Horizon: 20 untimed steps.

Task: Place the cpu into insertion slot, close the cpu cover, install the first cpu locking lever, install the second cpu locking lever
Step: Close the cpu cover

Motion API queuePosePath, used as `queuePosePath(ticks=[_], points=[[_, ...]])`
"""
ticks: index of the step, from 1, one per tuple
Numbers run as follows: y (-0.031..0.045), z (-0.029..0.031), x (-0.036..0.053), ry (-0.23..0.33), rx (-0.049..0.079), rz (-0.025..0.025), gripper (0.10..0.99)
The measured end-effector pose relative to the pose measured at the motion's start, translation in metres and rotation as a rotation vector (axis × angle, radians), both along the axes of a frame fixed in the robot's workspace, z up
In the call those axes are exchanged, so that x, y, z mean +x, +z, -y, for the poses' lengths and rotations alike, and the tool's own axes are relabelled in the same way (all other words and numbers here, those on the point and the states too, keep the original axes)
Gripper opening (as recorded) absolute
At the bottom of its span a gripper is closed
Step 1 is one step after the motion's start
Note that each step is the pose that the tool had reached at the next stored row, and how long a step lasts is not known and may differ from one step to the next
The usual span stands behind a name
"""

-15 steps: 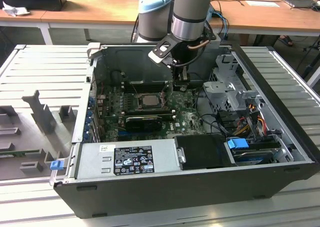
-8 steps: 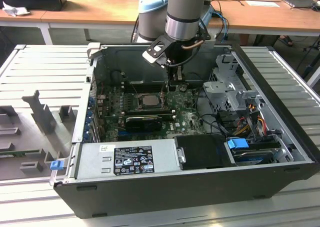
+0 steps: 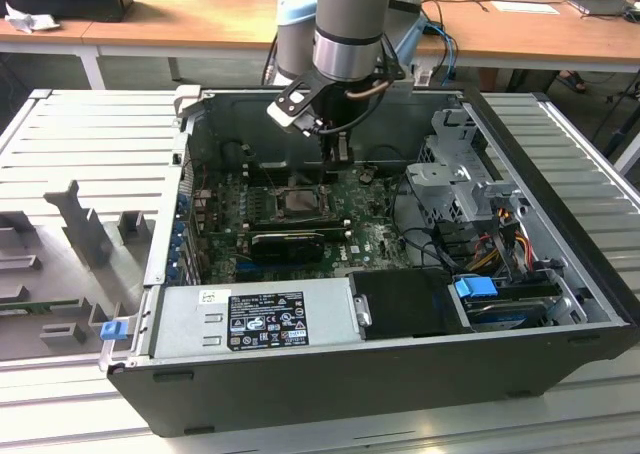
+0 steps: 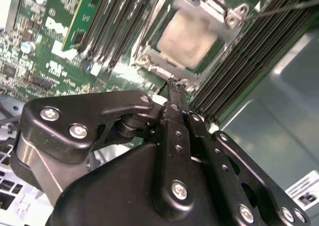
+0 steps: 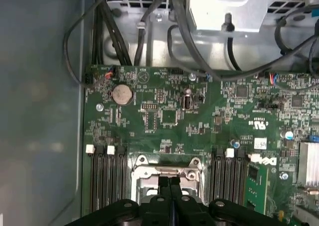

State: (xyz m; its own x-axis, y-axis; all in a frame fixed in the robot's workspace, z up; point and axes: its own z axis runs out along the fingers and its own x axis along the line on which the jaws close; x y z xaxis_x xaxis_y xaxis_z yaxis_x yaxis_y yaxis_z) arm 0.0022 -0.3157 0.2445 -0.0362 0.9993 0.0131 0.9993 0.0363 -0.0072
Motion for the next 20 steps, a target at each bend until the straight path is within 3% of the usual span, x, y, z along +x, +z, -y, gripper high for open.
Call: queuePosePath(ticks=[6, 14, 20], points=[[-0.0147, 0.0, -0.0085, 0.003, 0.0, -0.0001, 0.106], [-0.0158, 0.0, -0.0272, 0.011, 0.001, -0.0001, 0.106], [-0.0158, 0.0, -0.0299, 0.011, 0.001, -0.0001, 0.106]])
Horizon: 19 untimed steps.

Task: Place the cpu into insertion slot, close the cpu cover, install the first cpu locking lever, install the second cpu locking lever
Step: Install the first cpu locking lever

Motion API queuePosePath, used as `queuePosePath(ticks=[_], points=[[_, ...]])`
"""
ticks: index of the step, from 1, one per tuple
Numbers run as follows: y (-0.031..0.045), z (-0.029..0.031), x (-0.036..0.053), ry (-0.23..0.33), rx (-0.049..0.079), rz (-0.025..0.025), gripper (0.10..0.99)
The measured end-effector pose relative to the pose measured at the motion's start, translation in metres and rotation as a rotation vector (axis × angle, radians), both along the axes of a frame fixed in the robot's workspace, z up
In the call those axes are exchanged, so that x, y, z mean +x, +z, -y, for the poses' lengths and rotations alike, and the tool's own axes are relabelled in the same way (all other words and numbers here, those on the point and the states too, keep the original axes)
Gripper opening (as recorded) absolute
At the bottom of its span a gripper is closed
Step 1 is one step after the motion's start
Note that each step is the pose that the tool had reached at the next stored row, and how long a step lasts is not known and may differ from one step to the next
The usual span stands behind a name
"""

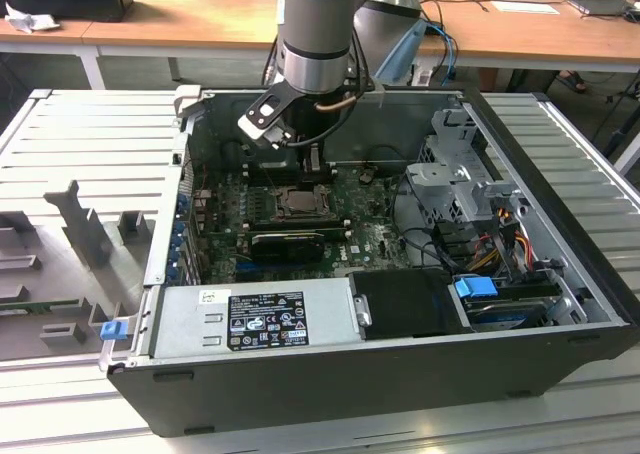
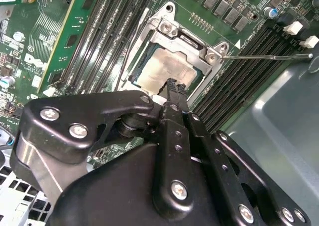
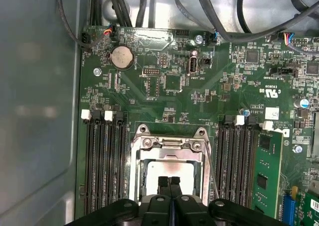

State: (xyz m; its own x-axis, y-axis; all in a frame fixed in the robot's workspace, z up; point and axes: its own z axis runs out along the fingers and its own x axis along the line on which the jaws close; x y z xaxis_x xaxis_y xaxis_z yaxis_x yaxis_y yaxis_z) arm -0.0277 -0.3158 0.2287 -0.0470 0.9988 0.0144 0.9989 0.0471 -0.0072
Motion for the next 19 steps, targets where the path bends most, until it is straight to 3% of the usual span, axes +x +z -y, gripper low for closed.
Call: queuePosePath(ticks=[19], points=[[0.0065, 0.0, -0.0009, 0.0, 0.0, 0.0, 0.106]])
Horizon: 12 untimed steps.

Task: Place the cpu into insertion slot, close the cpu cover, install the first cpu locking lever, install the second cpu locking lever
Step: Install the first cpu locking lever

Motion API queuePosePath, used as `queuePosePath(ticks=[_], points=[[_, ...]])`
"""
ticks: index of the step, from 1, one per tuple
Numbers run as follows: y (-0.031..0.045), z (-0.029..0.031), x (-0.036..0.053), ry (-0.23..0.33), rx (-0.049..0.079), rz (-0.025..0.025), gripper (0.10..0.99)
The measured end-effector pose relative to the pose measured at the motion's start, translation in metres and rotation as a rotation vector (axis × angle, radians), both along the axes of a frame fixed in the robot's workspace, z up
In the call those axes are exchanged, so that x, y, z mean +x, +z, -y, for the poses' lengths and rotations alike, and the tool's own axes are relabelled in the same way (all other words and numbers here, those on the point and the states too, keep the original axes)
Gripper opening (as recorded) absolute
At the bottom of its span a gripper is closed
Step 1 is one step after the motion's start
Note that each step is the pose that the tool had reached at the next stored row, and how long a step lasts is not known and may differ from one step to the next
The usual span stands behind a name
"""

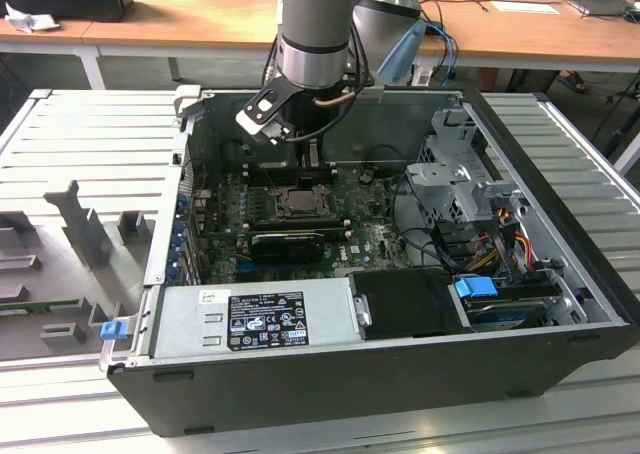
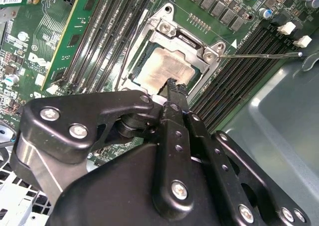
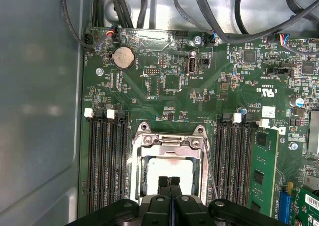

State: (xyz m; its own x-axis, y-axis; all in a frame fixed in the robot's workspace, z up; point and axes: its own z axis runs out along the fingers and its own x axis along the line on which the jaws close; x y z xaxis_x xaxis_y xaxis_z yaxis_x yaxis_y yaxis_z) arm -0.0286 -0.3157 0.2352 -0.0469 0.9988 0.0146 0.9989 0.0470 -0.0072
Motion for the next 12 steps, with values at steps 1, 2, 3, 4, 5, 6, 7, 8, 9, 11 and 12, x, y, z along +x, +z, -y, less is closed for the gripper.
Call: queuePosePath(ticks=[1, 2, 3, 4, 5, 6, 7, 8, 9, 11, 12], points=[[0.0, 0.0, 0.0, 0.0, 0.0, -0.0001, 0.106], [0.0, 0.0, 0.0, 0.0, 0.0, -0.0001, 0.106], [0.0, 0.0, 0.0, 0.0, 0.0, -0.0001, 0.106], [0.0, 0.0, 0.0, 0.0, 0.0, 0.0, 0.106], [0.0001, 0.0, 0.0, 0.0, 0.0, -0.0001, 0.106], [0.0002, 0.0, 0.0, 0.0, 0.0, 0.0, 0.106], [0.0007, 0.0, 0.0, 0.0, 0.0, -0.0002, 0.106], [0.0012, 0.0, 0.0, 0.0, 0.0, -0.0001, 0.106], [0.0018, 0.0, 0.0, 0.0, 0.0, -0.0001, 0.106], [0.0054, 0.0, 0.0, 0.0, 0.0, 0.0, 0.106], [0.0083, 0.0, 0.0, 0.0, 0.0, 0.0, 0.106]])
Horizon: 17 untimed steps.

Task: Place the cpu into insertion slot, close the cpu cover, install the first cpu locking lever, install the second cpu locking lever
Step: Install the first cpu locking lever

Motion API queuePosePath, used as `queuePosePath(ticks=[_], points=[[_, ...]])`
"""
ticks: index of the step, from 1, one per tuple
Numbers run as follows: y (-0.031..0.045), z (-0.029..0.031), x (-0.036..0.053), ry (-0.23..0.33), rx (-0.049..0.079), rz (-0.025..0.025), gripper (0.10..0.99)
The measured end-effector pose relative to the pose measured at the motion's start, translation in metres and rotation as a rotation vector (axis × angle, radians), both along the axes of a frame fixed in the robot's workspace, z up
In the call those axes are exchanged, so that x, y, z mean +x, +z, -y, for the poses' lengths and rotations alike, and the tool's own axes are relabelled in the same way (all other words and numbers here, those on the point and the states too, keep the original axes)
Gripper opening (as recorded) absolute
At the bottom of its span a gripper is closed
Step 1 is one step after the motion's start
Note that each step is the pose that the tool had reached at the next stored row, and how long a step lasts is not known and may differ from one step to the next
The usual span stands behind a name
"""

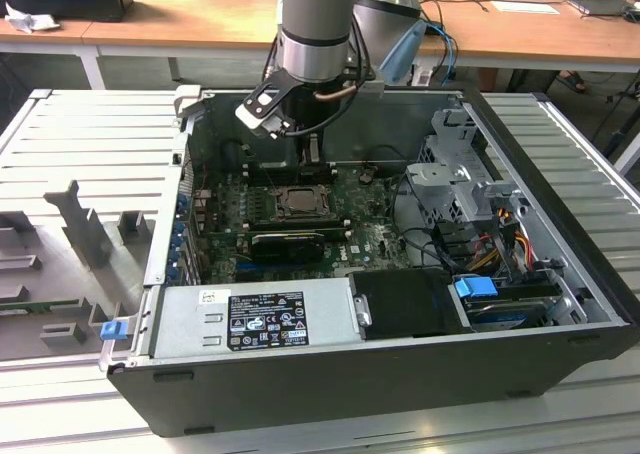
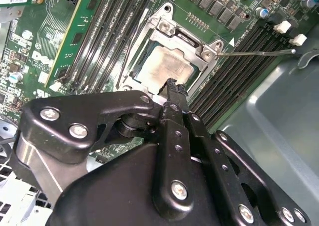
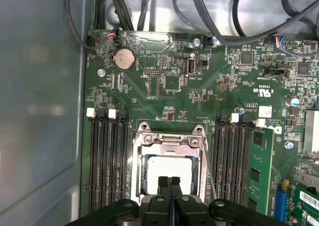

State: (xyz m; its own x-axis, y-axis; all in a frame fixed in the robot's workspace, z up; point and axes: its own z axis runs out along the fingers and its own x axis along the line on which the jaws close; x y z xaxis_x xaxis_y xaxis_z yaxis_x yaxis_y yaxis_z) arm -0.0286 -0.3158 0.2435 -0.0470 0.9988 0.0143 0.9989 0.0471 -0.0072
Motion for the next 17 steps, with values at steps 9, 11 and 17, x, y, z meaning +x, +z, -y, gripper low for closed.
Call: queuePosePath(ticks=[9, 11, 17], points=[[0.0197, 0.0, 0.0, 0.0, 0.0, 0.0, 0.106], [0.0213, 0.0, 0.0, 0.0, 0.0, -0.0001, 0.106], [0.0249, 0.0, 0.0, 0.0, 0.0, 0.0, 0.106]])
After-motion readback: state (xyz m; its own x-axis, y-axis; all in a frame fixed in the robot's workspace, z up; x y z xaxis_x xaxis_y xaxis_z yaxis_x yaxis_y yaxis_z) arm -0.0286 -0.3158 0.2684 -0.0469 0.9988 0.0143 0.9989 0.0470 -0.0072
